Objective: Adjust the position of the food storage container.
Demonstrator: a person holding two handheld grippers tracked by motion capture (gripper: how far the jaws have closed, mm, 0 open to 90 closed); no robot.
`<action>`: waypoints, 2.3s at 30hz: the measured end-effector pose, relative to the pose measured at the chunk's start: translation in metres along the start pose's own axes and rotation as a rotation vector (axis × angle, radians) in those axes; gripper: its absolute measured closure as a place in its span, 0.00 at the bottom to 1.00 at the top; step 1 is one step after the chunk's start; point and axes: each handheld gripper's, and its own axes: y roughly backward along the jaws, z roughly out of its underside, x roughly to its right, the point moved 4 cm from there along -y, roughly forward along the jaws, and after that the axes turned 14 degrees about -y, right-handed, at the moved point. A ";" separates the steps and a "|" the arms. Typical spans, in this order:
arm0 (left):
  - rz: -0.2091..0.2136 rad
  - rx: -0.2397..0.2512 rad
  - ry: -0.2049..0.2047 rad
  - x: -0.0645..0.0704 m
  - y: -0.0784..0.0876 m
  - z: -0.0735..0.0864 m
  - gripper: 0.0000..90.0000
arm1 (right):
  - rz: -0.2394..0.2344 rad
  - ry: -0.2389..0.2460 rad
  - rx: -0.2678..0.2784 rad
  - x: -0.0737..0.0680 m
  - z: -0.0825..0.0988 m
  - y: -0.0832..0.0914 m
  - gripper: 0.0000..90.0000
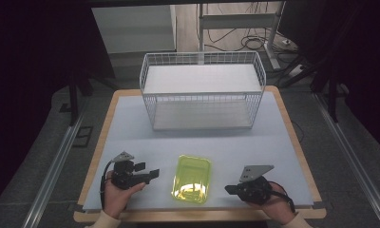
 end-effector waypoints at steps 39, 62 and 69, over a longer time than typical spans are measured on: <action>-0.004 0.011 0.015 -0.003 0.005 0.002 0.27 | -0.080 0.112 -0.083 -0.048 -0.007 -0.066 1.00; -0.021 0.048 0.055 -0.014 0.021 0.007 0.27 | -0.078 0.111 -0.001 -0.090 -0.034 -0.113 1.00; -0.025 0.049 0.059 -0.016 0.022 0.007 0.27 | -0.053 0.069 0.033 -0.092 -0.043 -0.124 1.00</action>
